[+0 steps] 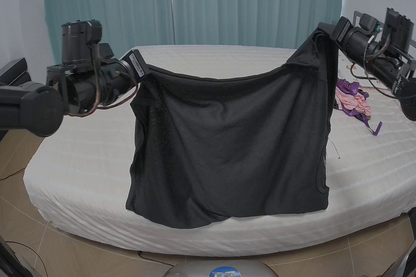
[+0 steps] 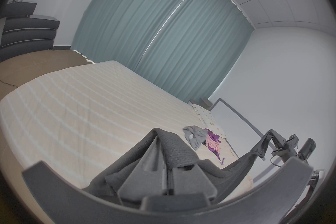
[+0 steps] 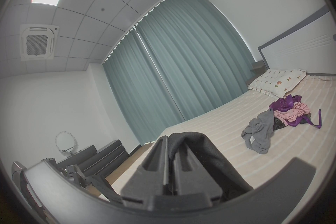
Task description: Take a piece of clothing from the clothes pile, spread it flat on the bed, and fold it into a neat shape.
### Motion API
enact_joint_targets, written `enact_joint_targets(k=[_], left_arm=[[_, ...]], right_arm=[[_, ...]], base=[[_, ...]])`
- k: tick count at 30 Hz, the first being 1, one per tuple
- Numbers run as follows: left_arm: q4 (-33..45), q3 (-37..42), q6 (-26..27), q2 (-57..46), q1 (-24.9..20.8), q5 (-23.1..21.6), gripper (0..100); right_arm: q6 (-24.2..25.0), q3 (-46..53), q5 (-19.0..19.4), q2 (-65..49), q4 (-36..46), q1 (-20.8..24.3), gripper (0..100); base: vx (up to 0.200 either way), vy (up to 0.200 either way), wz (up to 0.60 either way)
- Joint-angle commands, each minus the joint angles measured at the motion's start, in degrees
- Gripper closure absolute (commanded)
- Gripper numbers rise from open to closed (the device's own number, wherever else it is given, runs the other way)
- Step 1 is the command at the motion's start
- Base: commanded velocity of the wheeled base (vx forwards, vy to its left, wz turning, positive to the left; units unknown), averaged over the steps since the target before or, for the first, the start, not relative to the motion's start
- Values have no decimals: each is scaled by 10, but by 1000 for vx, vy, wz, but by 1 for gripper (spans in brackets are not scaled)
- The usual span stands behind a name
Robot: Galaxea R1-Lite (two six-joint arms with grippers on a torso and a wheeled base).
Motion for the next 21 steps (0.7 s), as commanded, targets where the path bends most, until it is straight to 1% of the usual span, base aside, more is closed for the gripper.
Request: enact_joint_targets(k=[1,5,8,11,12,15,18,21], left_arm=[[-3,-67,0,127,25,0,100],[-2,-99,-1,190,29,0,100],[-7,-103,-1,237,25,2,100],[-9,-106,-6,260,24,0,100],[-10,-108,-6,278,24,0,100],[-13,-114,-13,303,24,1,100],[-19,-130,-49,327,23,2,100],[-20,-142,-67,338,23,1,100]], right_arm=[[-1,-53,-2,116,-10,-4,100],[-2,-65,-19,163,-23,-7,100],[-1,-58,-22,199,-34,-3,100],[0,-56,-30,228,-45,-3,100],[-1,-57,-42,252,-55,-6,100],[2,-58,-53,285,-61,-8,100],[6,-58,-55,322,-71,-9,100],[6,-58,-57,345,-79,-8,100]], base=[[200,0,0],[200,0,0],[200,0,0],[0,0,0],[0,0,0],[0,0,0],[0,0,0],[0,0,0]])
